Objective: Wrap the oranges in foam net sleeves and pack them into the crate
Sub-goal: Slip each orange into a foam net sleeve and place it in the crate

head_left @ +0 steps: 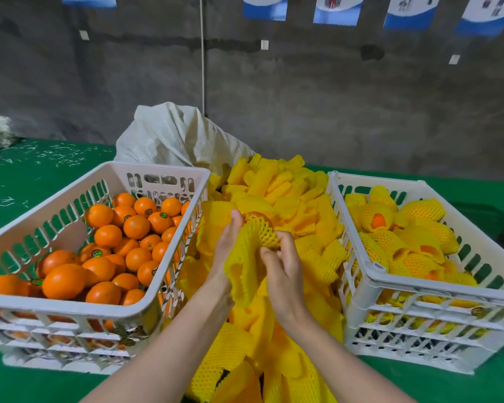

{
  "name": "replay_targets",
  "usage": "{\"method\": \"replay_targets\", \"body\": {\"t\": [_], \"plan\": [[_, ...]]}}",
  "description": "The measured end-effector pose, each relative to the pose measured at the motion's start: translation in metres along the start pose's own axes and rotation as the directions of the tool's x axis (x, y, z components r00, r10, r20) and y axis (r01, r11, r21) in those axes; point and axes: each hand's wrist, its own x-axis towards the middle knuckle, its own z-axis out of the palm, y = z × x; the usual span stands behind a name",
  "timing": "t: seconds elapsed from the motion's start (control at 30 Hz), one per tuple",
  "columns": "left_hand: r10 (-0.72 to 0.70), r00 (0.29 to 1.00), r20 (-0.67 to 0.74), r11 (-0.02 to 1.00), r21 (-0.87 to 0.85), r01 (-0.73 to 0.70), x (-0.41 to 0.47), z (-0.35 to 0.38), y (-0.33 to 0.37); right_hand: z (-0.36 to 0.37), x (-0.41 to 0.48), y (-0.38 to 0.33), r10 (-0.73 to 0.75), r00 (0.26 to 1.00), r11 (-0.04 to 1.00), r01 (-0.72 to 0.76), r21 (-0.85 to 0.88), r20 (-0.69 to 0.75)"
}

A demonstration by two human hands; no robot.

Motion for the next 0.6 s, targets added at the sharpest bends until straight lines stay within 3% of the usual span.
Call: {"method": "replay_targets", "body": {"t": [0.07,0.2,0.4,0.6], "plan": [[0.021,0.999,-0.039,0.996,0.083,-0.018,0.006,-0.004,-0.003,-0.003,0.007,-0.005,0.048,0.999,0.995,-0.048,0.082,0.006],[-0.082,0.995,-0.055,0.989,-0.127,0.075,0.007,-0.006,-0.014,-0.012,0.024,-0.007,0.090,0.990,0.993,-0.082,0.083,-0.106],[-0.090,0.996,-0.009,0.978,-0.190,0.087,0.010,-0.007,-0.016,-0.013,0.037,-0.005,0.110,0.985,0.993,-0.103,0.054,-0.136],[-0.144,0.987,-0.065,0.953,-0.280,0.120,0.010,-0.001,-0.008,-0.009,0.039,0.001,0.243,0.965,0.936,-0.205,0.287,-0.102]]}}
